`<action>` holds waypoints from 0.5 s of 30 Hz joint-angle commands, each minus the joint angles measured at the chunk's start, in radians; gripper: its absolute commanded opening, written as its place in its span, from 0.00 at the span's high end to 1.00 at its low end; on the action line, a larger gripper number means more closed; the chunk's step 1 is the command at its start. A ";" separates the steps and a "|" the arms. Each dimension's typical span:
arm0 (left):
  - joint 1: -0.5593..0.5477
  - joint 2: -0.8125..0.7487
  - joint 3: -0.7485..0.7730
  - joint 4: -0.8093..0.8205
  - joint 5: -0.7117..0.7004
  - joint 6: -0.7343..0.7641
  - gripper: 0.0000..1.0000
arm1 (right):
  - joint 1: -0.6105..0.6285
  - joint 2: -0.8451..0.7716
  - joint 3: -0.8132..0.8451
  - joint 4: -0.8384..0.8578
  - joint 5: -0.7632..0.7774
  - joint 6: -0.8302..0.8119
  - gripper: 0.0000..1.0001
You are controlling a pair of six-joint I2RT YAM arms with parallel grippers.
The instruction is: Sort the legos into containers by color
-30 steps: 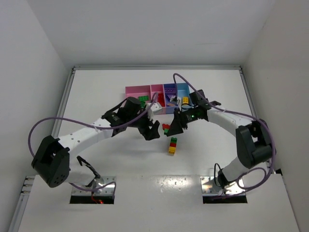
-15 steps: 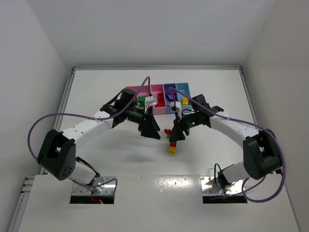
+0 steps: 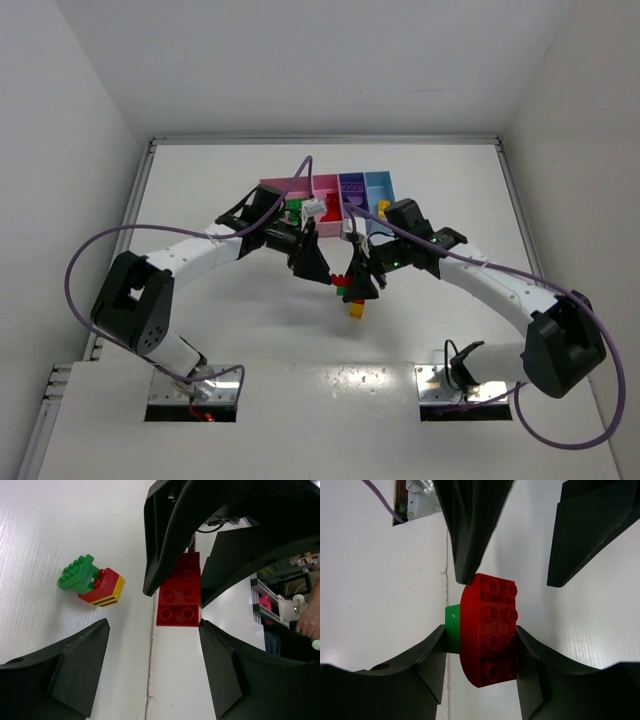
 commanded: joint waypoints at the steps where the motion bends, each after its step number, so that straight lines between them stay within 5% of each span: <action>1: 0.009 0.003 0.046 0.040 0.052 -0.002 0.22 | 0.015 -0.038 0.022 0.026 0.019 -0.039 1.00; 15: 0.009 0.032 0.046 0.040 0.151 0.007 0.32 | 0.054 -0.027 0.022 0.037 0.097 -0.058 1.00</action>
